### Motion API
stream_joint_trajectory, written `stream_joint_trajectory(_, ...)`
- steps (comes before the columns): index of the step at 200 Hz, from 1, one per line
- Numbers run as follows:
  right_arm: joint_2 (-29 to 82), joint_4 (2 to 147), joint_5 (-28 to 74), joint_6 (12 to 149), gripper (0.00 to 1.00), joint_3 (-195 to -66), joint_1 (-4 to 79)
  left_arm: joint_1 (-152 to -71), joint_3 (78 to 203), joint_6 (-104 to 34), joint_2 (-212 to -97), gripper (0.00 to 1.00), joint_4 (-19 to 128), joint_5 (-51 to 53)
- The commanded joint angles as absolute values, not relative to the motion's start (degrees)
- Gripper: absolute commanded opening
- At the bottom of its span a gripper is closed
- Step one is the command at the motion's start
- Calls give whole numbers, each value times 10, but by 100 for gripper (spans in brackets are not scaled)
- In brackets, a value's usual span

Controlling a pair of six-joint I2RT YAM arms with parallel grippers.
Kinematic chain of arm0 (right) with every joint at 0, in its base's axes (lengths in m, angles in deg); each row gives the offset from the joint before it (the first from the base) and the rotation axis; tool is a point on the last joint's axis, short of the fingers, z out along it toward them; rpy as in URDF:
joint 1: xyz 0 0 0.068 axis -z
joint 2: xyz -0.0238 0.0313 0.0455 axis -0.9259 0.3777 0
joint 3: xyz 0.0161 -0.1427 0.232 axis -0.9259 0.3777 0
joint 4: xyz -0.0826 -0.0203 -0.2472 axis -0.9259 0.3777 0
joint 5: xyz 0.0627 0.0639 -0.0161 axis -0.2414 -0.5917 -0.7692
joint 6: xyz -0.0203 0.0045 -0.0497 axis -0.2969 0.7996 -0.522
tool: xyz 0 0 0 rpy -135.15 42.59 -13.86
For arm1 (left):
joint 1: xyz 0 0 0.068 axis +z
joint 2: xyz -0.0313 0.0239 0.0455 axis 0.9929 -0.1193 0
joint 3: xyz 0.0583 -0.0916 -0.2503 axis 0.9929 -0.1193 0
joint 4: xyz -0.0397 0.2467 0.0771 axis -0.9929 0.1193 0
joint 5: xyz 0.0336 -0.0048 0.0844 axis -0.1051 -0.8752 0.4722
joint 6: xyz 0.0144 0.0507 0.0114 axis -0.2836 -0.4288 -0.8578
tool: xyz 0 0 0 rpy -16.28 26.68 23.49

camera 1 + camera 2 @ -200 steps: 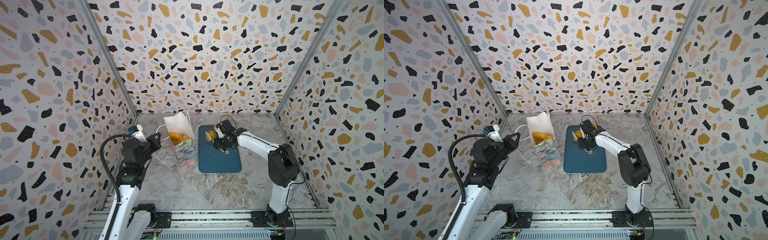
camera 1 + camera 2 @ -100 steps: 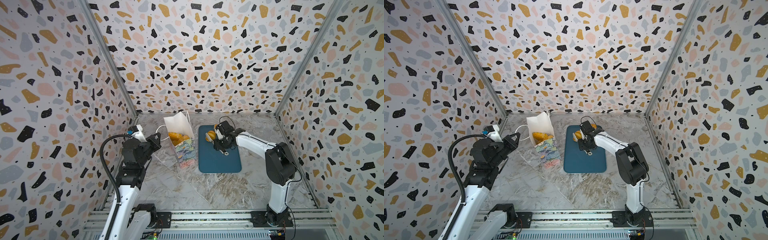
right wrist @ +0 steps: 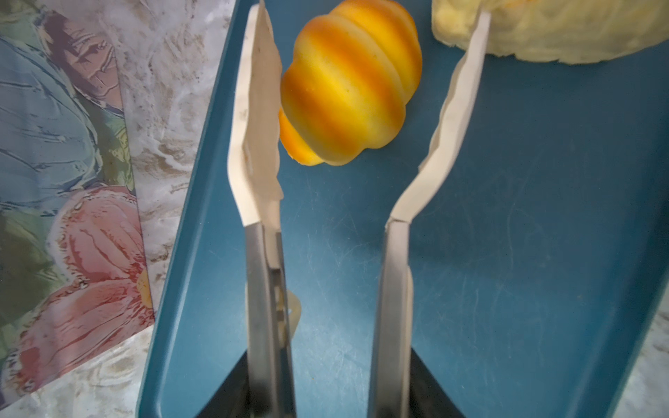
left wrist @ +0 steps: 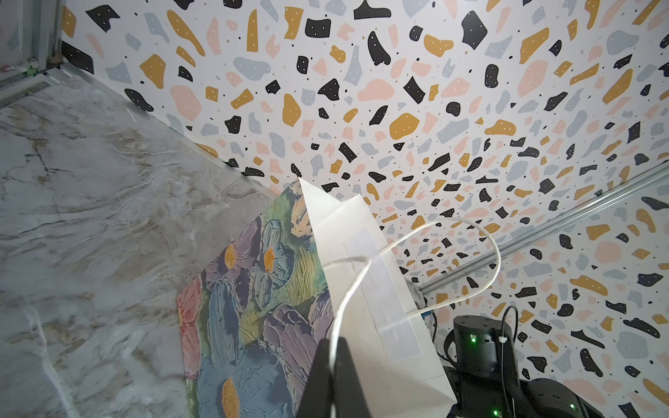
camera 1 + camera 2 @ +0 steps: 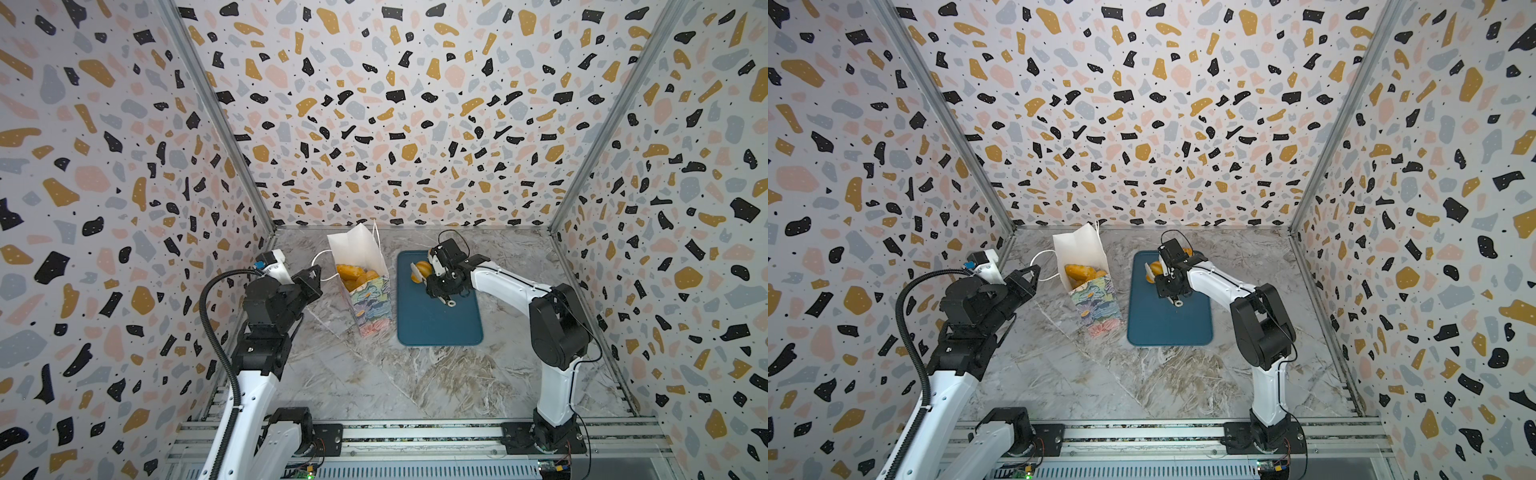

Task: Pack bread into a paper bag
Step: Pick up the bread from the tray.

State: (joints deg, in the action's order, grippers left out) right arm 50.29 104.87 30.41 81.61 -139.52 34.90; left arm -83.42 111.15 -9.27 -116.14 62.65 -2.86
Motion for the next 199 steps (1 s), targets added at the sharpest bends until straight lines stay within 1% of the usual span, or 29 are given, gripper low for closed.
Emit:
stream_joint_trajectory(1,503,1050,298,810,49,-1415,347,-832,1106,-92,-1155,0,614,-38)
stream_joint_trajectory(49,502,1053,287,805,39,-1413,347,-832,1107,-92,-1154,0,616,-38)
stream_joint_trajectory(65,496,1054,283,802,33,-1407,347,-832,1109,-92,-1156,0,617,-38)
stream_joint_trajectory(91,472,1046,277,800,27,-1386,346,-833,1114,-93,-1157,0,619,-38)
stream_joint_trajectory(131,421,1033,275,802,24,-1350,346,-832,1116,-92,-1157,0,622,-36)
stream_joint_trajectory(199,344,1002,265,811,24,-1294,347,-832,1123,-94,-1163,0,622,-35)
